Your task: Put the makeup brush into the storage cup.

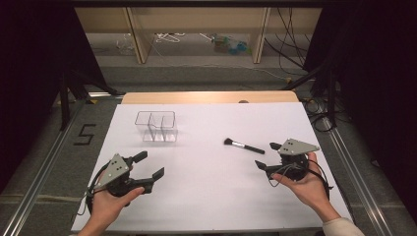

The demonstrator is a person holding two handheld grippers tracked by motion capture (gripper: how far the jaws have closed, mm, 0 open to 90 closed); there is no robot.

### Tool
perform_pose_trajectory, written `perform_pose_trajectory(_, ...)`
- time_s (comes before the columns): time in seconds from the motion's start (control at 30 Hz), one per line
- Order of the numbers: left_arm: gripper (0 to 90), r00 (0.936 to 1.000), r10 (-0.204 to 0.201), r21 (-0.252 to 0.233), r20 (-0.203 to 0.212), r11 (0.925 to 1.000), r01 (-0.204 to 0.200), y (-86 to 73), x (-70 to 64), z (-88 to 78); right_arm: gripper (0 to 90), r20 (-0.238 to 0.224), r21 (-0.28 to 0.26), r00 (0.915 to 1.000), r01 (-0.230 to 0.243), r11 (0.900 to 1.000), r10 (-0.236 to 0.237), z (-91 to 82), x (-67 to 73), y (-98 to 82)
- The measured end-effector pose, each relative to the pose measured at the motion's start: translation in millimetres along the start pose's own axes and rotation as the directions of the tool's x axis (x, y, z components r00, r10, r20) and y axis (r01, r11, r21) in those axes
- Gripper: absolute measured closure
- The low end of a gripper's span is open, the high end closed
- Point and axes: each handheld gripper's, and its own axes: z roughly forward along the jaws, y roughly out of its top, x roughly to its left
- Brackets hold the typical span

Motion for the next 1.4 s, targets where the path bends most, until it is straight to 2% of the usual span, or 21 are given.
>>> perform_pose_trajectory(0.07,17.2,0.9999,-0.011,0.003,-0.002,0.9999,0.011,-0.3,-0.9,0.1,21.7,0.008,0.018,0.9991,0.041,0.999,-0.041,4.5,-2.0,3.4)
perform_pose_trajectory(0.23,17.2,1.0,-0.007,0.006,-0.005,1.0,0.007,-0.5,-0.7,0.2,22.8,0.029,0.076,0.9958,0.085,0.994,-0.087,13.6,-3.6,12.2)
perform_pose_trajectory(0.37,17.5,0.9999,-0.009,0.006,-0.005,0.9999,0.01,-0.5,-0.9,0.2,24.9,0.035,0.149,0.9881,0.143,0.978,-0.15,23.2,-6.0,20.5)
perform_pose_trajectory(0.6,17.5,1.0,-0.009,0.004,-0.004,1.0,0.009,-0.3,-0.8,0.2,25.7,0.034,0.219,0.9797,0.186,0.958,-0.198,38.0,-8.9,33.0)
perform_pose_trajectory(0.73,17.6,0.9999,-0.013,0.003,-0.002,0.9999,0.013,-0.3,-1.1,0.2,26.5,0.024,0.274,0.9698,0.227,0.935,-0.243,49.3,-9.2,40.2)
perform_pose_trajectory(0.77,17.6,0.9999,-0.012,0.003,-0.002,0.9999,0.012,-0.2,-0.9,0.3,26.9,0.017,0.288,0.9695,0.229,0.93,-0.244,52.7,-8.3,41.5)
perform_pose_trajectory(0.87,17.6,0.9999,-0.013,0.004,-0.001,0.9999,0.013,-0.3,-0.9,0.2,28.2,0.006,0.322,0.9584,0.269,0.908,-0.286,63.7,-7.7,44.1)
perform_pose_trajectory(0.9,17.6,0.9999,-0.013,0.004,-0.001,0.9999,0.013,-0.3,-0.9,0.2,28.2,0.006,0.322,0.9584,0.269,0.908,-0.286,63.7,-7.7,44.1)
perform_pose_trajectory(0.93,17.7,0.9999,-0.012,0.003,-0.001,0.9999,0.012,-0.3,-0.9,0.2,28.5,-0.002,0.342,0.9521,0.288,0.894,-0.306,71.4,-7.3,45.4)
perform_pose_trajectory(0.97,17.6,0.9999,-0.012,0.003,-0.001,0.9999,0.012,-0.3,-0.9,0.2,28.9,-0.009,0.355,0.9501,0.295,0.887,-0.312,74.5,-7.0,46.2)
perform_pose_trajectory(1.0,17.6,0.9999,-0.012,0.002,-0.001,0.9999,0.012,-0.2,-1.1,0.2,28.9,-0.009,0.355,0.9501,0.295,0.887,-0.312,74.5,-7.0,46.2)
perform_pose_trajectory(1.03,17.6,1.0,0.0,0.002,0.0,1.0,0.0,0.1,-0.5,0.1,29.5,-0.011,0.367,0.9485,0.298,0.881,-0.316,77.6,-6.7,47.2)
perform_pose_trajectory(1.07,17.7,1.0,-0.001,0.002,0.0,1.0,0.001,0.2,-0.5,0.1,30.0,-0.016,0.377,0.9394,0.323,0.868,-0.343,83.5,-6.9,49.2)
perform_pose_trajectory(1.1,17.7,1.0,-0.002,0.002,0.0,1.0,0.002,0.2,-0.5,0.1,30.0,-0.017,0.385,0.9418,0.316,0.867,-0.336,84.8,-6.1,49.8)
perform_pose_trajectory(1.13,17.7,1.0,-0.002,0.002,0.001,1.0,0.002,0.1,-0.4,0.1,30.0,-0.017,0.387,0.9398,0.321,0.864,-0.341,87.1,-6.6,50.8)
perform_pose_trajectory(1.17,17.7,0.9999,-0.012,0.001,0.001,0.9999,0.012,-0.1,-1.0,0.2,30.1,-0.017,0.397,0.934,0.334,0.855,-0.357,89.1,-7.4,51.7)
perform_pose_trajectory(1.2,17.7,0.9999,-0.012,0.001,0.001,0.9999,0.012,-0.1,-1.0,0.2,30.2,-0.02,0.4,0.9394,0.321,0.858,-0.342,91.1,-6.3,52.3)
perform_pose_trajectory(1.27,17.7,0.9999,-0.016,0.001,0.0,0.9999,0.016,-0.2,-1.3,0.3,30.2,-0.028,0.413,0.9369,0.328,0.85,-0.348,95.1,-7.4,53.7)
perform_pose_trajectory(1.4,17.7,0.9999,-0.016,0.001,0.0,0.9999,0.016,-0.2,-1.3,0.3,30.2,-0.043,0.452,0.9235,0.358,0.817,-0.381,101.4,-11.2,56.6)
